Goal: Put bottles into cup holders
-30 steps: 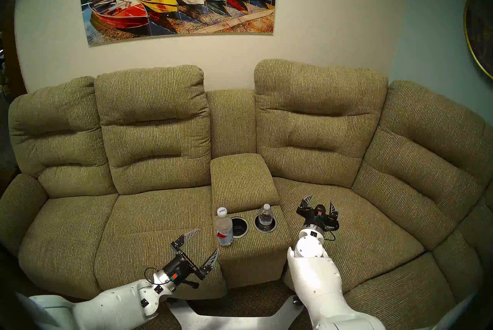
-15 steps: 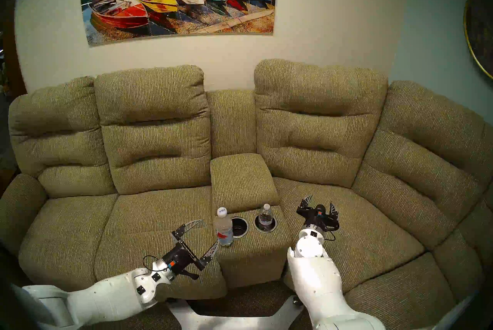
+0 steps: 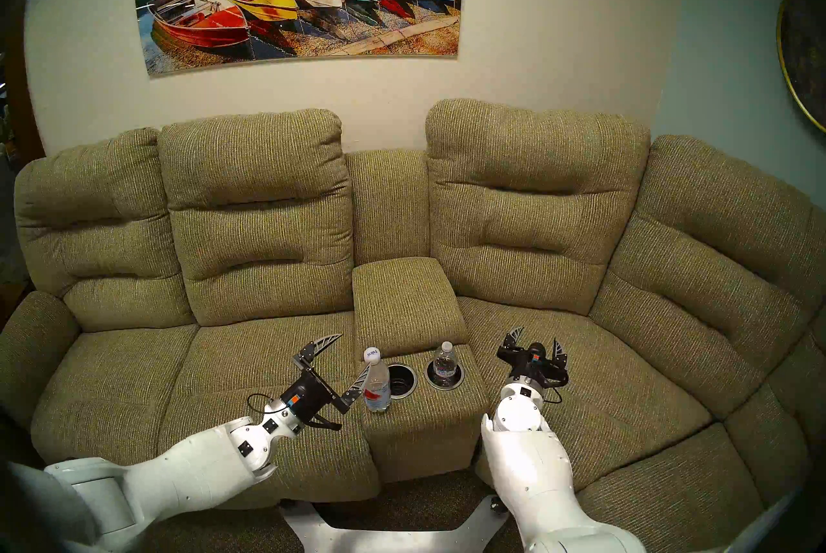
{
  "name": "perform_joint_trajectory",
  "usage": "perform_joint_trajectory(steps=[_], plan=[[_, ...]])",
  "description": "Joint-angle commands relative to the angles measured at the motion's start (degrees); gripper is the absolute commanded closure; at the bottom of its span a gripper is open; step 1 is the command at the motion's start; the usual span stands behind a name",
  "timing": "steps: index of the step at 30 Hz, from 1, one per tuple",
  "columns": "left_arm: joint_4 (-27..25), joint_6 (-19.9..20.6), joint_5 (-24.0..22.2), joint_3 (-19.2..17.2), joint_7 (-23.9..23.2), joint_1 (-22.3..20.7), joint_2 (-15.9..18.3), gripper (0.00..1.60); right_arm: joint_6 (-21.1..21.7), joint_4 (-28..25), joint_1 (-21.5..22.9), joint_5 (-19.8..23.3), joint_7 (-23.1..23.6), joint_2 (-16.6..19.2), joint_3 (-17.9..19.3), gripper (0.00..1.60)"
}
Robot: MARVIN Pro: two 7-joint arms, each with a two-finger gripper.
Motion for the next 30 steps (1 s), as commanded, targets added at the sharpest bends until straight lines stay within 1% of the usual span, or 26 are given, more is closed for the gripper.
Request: perform_joint_trajectory(steps=[1,5,6,9,12,13,15,16,24,26,28,30], plan=[[0.4,-0.5,-6.4,0.6,-5.5,-1.2,-1.6,0.00,-0.5,-1.0,0.7,-0.1,-0.1,-0.1,-0.2,0.00],[0.4,-0.5,-10.0,0.8,-9.2,-1.3,-1.5,0.00,-0.5,-1.0,0.7,-0.1,-0.1,-0.1,-0.2,0.00],[0.6,-0.5,-11.7,0.9,-11.0,-1.6,-1.6,0.00,-0.5,-1.0,0.7,-0.1,-0.1,-0.1,-0.2,0.00],[1.0,-0.5,-13.7,0.7,-12.5,-2.0,-2.1,0.00,-0.4,-0.9,0.7,-0.1,-0.1,-0.1,-0.2,0.00],[2.9,-0.5,-16.4,0.4,-14.3,-3.1,-3.2,0.00,-0.4,-0.9,0.7,-0.1,-0.1,-0.1,-0.2,0.00],[4.5,-0.5,-18.2,0.3,-16.0,-4.0,-4.0,0.00,-0.4,-0.9,0.7,-0.1,-0.1,-0.1,-0.2,0.00],[5.9,-0.5,-19.4,0.4,-17.5,-4.9,-4.8,0.00,-0.4,-0.9,0.7,-0.1,-0.1,-0.1,-0.2,0.00],[5.9,-0.5,-19.4,0.4,-17.5,-4.9,-4.8,0.00,-0.4,-0.9,0.7,-0.1,-0.1,-0.1,-0.2,0.00],[10.2,-0.5,-25.7,0.0,-25.6,-6.5,-6.8,0.00,-0.5,-0.9,0.7,-0.1,-0.2,-0.1,-0.2,0.00],[10.6,-0.5,-26.3,-0.1,-26.4,-6.7,-7.0,0.00,-0.5,-0.9,0.7,-0.1,-0.2,-0.1,-0.2,0.00],[11.8,-0.5,-28.5,-0.4,-29.3,-7.0,-7.5,0.00,-0.5,-1.0,0.7,-0.1,-0.2,-0.1,-0.2,0.00],[12.6,-0.5,-29.9,-0.7,-31.3,-7.2,-7.9,0.00,-0.5,-1.0,0.7,-0.1,-0.2,-0.1,-0.2,0.00]])
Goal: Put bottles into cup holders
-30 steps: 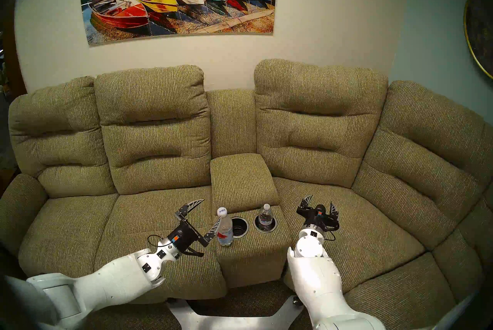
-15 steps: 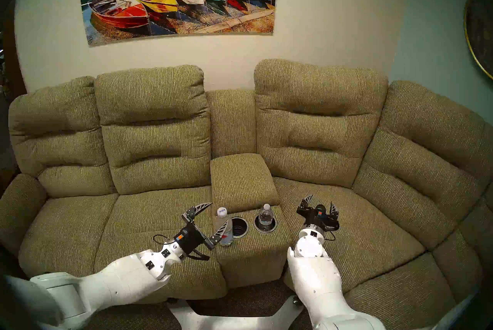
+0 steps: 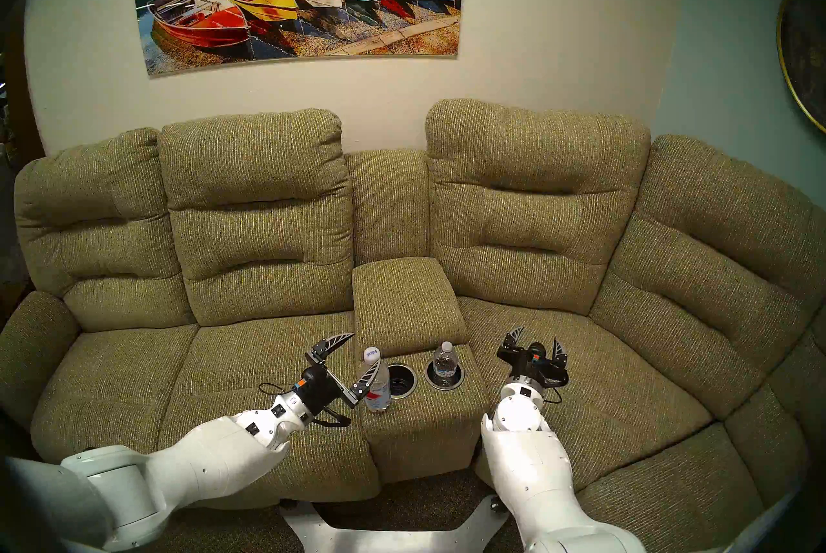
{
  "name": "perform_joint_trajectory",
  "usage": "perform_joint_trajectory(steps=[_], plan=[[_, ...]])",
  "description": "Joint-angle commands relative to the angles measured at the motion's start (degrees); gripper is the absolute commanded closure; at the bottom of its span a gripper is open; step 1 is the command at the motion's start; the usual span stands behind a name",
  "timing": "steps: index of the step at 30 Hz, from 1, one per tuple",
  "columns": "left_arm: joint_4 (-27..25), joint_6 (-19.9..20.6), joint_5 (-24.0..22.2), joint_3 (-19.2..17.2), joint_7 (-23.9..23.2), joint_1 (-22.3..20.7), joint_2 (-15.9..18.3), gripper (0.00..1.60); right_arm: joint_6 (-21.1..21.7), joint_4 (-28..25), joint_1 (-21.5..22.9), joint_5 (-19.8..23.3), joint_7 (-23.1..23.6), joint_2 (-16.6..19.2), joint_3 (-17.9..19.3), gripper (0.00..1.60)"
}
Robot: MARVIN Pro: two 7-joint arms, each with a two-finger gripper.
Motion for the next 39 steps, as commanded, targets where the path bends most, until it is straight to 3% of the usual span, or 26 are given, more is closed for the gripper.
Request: perform_joint_trajectory(steps=[1,7,16,33,34,35,36,39], plan=[[1.7,-0.5,-5.1,-1.0,-6.1,-2.1,-2.3,0.00,-0.5,-1.0,0.6,-0.1,0.0,-0.1,-0.2,0.00],[3.8,-0.5,-8.1,-1.5,-10.3,-3.0,-4.4,0.00,-0.5,-1.0,0.6,-0.1,0.0,-0.1,-0.2,0.00],[9.1,3.9,-9.9,-1.7,-12.1,-6.9,-9.8,0.00,-0.4,-0.8,0.7,-0.1,-0.1,-0.1,-0.2,0.00],[19.1,15.8,-14.4,-4.9,-13.5,-11.9,-15.7,0.00,-0.3,-0.7,0.8,-0.1,-0.1,-0.1,-0.2,0.00],[19.5,16.3,-14.5,-4.9,-13.6,-11.9,-16.0,0.09,-0.3,-0.7,0.8,-0.1,-0.1,-0.1,-0.2,0.00],[20.2,17.0,-14.5,-4.9,-13.5,-12.0,-16.4,0.29,-0.3,-0.7,0.8,-0.1,-0.1,-0.1,-0.2,0.00],[20.6,17.4,-14.7,-5.0,-13.6,-12.0,-16.7,0.72,-0.3,-0.7,0.8,-0.1,-0.1,-0.1,-0.2,0.00],[21.8,18.2,-15.4,-5.6,-13.8,-11.8,-17.3,0.98,-0.3,-0.6,0.8,-0.1,-0.1,-0.1,-0.2,0.00]])
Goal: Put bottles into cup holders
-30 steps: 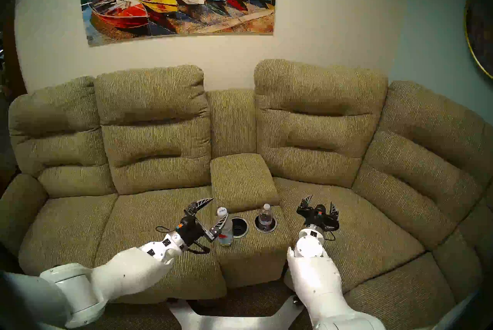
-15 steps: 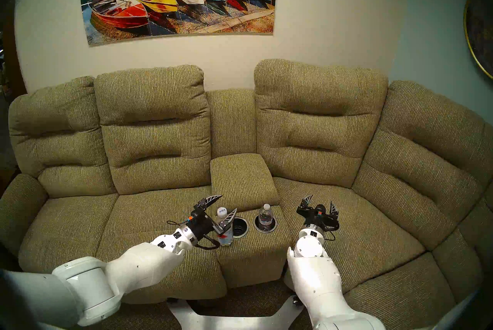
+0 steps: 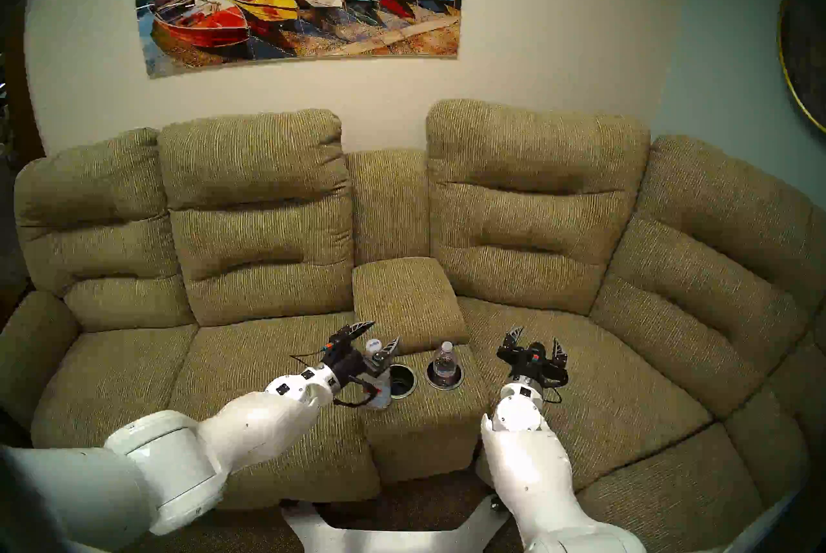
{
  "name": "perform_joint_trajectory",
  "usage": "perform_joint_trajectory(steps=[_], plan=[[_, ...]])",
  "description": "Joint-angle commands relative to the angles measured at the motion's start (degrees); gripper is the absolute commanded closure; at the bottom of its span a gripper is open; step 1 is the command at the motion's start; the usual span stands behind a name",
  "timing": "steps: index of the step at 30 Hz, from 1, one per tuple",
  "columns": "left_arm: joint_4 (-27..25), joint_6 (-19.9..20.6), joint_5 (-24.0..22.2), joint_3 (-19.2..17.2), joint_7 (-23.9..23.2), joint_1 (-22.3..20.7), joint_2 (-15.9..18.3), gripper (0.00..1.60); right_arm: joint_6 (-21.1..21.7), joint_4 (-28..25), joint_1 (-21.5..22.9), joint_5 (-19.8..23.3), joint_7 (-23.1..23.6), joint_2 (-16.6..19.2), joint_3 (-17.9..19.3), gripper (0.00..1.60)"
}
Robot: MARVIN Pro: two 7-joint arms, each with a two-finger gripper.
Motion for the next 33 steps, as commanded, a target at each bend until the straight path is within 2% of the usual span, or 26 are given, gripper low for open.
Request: perform_joint_trajectory(steps=[1,2,3,4,5,20,33], plan=[[1.7,1.9,-1.7,-1.2,-0.2,-1.4,-3.1,1.06,-0.3,-0.8,0.7,-0.1,0.0,-0.1,-0.1,0.00],[2.0,1.9,-2.0,-1.4,-0.3,-1.5,-3.2,1.09,-0.3,-0.8,0.7,-0.1,0.0,-0.1,-0.1,0.00],[2.3,2.1,-2.3,-1.7,-0.4,-1.7,-3.3,1.42,-0.3,-0.8,0.7,-0.1,0.0,-0.1,-0.1,0.00],[2.6,2.2,-2.6,-2.1,-0.8,-1.9,-3.3,1.55,-0.3,-0.8,0.7,-0.1,0.0,-0.1,-0.1,0.00],[2.7,2.3,-2.7,-2.2,-1.0,-2.1,-3.3,1.60,-0.3,-0.8,0.7,-0.1,0.0,-0.1,-0.1,0.00],[4.3,5.2,-4.6,-4.4,-3.7,-5.7,-4.9,1.60,-0.3,-0.7,0.7,-0.1,0.0,-0.1,-0.1,0.00],[5.4,7.2,-3.6,-3.4,-3.2,-7.4,-7.1,1.60,-0.3,-0.5,0.8,-0.1,0.0,0.0,-0.1,0.00]])
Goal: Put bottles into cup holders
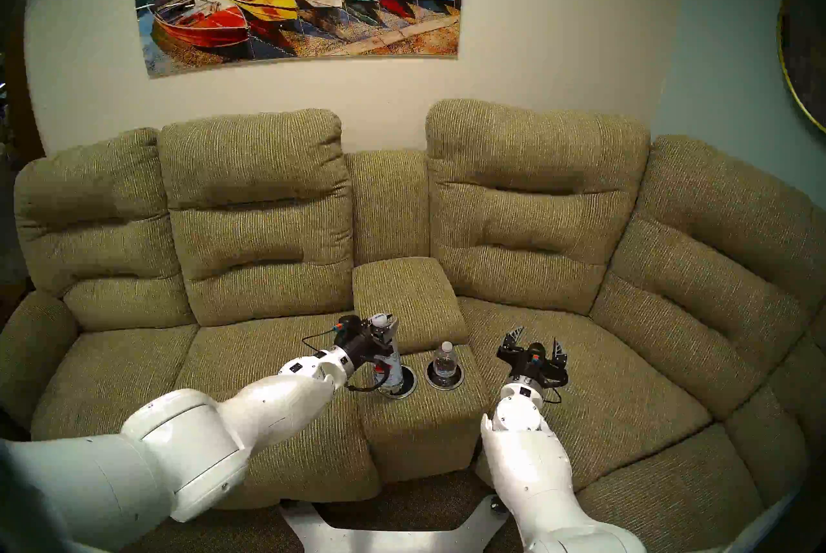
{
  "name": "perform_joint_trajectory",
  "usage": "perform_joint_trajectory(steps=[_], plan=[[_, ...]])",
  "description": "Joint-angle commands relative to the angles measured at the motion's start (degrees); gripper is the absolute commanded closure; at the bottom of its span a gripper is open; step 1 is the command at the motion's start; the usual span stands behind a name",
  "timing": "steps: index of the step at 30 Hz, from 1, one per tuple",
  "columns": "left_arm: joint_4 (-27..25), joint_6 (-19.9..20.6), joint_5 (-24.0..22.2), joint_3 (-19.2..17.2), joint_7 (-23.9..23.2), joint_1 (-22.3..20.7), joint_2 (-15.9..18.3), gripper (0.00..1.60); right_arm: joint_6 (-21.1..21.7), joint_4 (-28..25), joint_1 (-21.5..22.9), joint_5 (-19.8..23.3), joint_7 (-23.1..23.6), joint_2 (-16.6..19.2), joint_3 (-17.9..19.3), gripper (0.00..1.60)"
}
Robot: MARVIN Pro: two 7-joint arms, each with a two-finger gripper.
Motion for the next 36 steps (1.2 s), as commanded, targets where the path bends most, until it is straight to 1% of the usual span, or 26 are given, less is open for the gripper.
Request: perform_joint_trajectory(steps=[1,8,19,29,36], plan=[[0.1,0.2,0.6,0.5,0.5,-2.4,-2.1,1.60,-0.3,-0.6,0.7,-0.1,0.0,0.0,-0.1,0.00],[1.2,0.6,1.9,1.7,1.4,-2.3,-2.7,1.60,-0.2,-0.5,0.7,-0.1,0.0,0.0,-0.1,0.00],[3.2,0.5,4.3,3.7,4.4,-2.2,-3.2,1.60,-0.2,-0.2,0.8,-0.1,0.0,0.0,-0.1,0.00],[4.5,-1.5,6.6,5.7,8.2,-1.5,-4.2,1.60,-0.3,-0.1,0.9,-0.1,0.0,0.0,-0.1,0.00],[5.2,-3.0,8.2,7.1,10.7,-2.7,-4.9,1.60,-0.3,0.0,0.9,-0.1,0.0,0.0,-0.1,0.00]])
